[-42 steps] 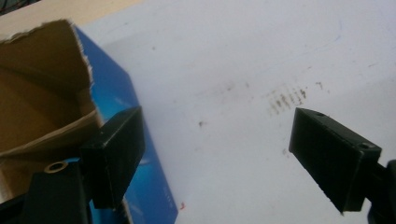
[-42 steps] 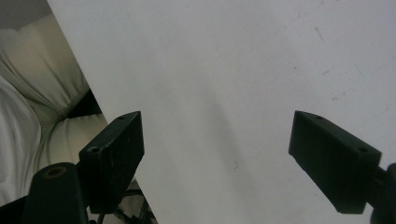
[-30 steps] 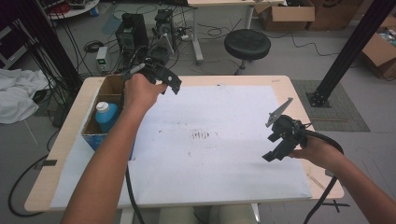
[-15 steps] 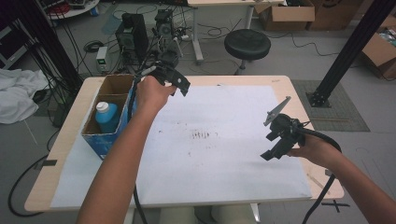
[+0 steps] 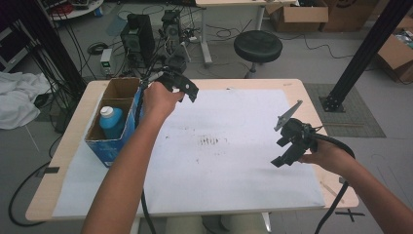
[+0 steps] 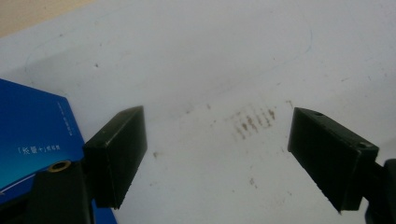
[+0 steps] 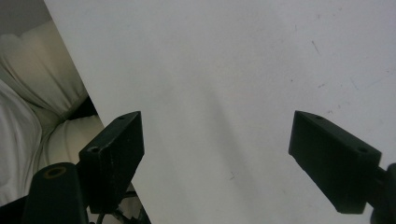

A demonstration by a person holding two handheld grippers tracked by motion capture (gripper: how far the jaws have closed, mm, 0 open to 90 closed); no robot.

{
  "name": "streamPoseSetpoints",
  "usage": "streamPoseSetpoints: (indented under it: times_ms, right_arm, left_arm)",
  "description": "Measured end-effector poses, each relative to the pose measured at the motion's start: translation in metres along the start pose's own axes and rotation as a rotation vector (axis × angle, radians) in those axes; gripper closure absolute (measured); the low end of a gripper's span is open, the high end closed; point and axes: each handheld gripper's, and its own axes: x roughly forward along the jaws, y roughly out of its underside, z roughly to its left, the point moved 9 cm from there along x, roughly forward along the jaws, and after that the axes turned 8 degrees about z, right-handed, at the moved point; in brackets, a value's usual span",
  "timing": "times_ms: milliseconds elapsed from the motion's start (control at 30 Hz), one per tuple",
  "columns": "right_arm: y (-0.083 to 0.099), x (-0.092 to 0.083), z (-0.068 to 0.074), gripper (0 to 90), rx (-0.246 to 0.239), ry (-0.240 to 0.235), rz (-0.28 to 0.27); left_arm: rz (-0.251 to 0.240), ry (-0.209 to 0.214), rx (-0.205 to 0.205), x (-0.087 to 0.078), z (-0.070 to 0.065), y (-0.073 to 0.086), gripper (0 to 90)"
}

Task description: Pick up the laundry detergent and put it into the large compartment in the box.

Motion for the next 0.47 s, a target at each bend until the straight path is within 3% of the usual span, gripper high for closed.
streamPoseSetpoints:
  times_ms: [467]
  right_arm:
    - [0.0010, 0.0010, 0.0009, 17.9, -0.004, 0.002, -0.003]
  left_arm:
    - [-0.010, 0.007, -0.008, -0.0005, 0.0010, 0.0020, 20.5]
